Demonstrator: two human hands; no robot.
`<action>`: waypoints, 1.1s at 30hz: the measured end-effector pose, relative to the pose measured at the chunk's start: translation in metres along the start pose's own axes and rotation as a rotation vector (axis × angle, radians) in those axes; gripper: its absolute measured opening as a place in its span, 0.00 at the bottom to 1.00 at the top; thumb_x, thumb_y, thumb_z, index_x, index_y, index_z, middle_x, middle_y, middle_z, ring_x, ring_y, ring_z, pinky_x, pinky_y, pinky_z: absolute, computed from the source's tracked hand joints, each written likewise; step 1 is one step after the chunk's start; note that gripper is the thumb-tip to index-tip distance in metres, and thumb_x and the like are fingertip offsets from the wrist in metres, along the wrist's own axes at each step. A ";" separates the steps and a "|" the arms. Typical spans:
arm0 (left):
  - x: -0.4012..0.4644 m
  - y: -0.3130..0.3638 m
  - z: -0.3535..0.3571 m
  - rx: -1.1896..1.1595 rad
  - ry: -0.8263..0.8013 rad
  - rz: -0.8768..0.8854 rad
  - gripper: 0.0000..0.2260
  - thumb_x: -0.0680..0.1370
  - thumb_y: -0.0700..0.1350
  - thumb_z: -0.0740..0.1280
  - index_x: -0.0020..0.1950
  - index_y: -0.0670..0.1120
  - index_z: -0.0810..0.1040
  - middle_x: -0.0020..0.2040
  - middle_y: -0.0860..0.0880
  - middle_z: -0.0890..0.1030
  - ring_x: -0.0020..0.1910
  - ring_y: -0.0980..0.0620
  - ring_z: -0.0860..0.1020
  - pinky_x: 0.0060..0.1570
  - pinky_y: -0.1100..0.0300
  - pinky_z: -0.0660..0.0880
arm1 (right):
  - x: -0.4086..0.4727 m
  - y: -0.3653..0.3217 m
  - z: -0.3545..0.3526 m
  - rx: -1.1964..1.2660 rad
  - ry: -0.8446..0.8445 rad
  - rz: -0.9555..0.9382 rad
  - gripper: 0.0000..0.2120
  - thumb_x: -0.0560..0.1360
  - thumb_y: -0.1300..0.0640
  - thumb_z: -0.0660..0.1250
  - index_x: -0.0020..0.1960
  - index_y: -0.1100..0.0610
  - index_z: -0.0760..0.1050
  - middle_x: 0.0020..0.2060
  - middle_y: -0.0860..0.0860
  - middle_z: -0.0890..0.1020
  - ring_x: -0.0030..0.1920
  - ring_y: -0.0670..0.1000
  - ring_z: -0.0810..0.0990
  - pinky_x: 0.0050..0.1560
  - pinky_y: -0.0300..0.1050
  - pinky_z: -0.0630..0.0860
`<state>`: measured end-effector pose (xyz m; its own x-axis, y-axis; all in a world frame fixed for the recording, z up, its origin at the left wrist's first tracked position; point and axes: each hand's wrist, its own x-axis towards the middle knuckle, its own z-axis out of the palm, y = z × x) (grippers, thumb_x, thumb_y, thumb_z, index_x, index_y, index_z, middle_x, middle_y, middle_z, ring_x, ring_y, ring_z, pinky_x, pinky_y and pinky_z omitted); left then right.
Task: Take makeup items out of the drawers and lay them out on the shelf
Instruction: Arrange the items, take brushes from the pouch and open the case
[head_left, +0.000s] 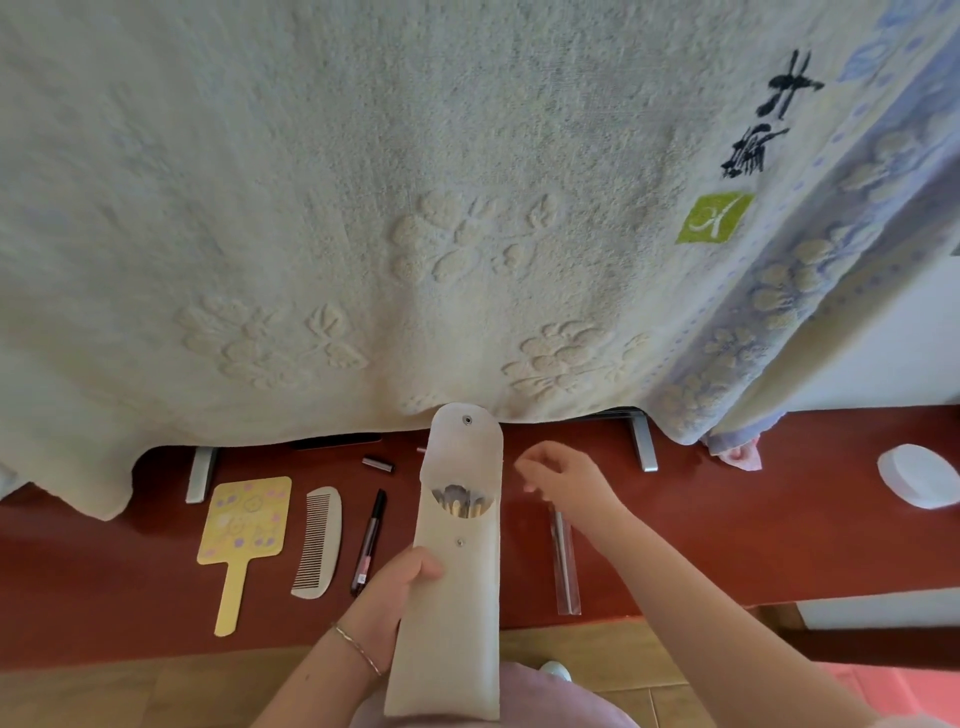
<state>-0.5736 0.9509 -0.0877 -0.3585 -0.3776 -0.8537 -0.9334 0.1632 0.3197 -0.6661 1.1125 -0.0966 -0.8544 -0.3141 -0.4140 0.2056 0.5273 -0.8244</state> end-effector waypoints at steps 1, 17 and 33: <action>0.004 0.004 0.001 -0.064 -0.028 -0.011 0.21 0.82 0.34 0.51 0.72 0.28 0.49 0.60 0.24 0.72 0.62 0.60 0.76 0.69 0.61 0.55 | -0.006 -0.005 0.004 -0.016 -0.086 -0.019 0.03 0.75 0.52 0.65 0.45 0.48 0.78 0.38 0.45 0.81 0.36 0.42 0.77 0.40 0.36 0.72; 0.001 -0.017 0.008 -0.357 -0.173 0.181 0.32 0.54 0.32 0.54 0.58 0.32 0.71 0.32 0.46 0.69 0.31 0.50 0.66 0.15 0.72 0.67 | -0.023 -0.010 0.030 -0.307 -0.011 -0.217 0.10 0.71 0.49 0.70 0.51 0.50 0.78 0.38 0.42 0.67 0.36 0.41 0.68 0.35 0.32 0.63; -0.010 -0.014 0.006 -0.282 -0.240 0.141 0.13 0.57 0.28 0.61 0.20 0.45 0.70 0.27 0.47 0.67 0.15 0.58 0.70 0.19 0.71 0.66 | -0.023 -0.004 0.023 -0.075 0.055 -0.137 0.05 0.72 0.56 0.70 0.38 0.55 0.77 0.30 0.43 0.74 0.30 0.38 0.71 0.34 0.30 0.67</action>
<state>-0.5567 0.9580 -0.0862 -0.5000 -0.1406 -0.8545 -0.8557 -0.0714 0.5124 -0.6366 1.0992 -0.0929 -0.8973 -0.3442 -0.2763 0.0510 0.5409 -0.8395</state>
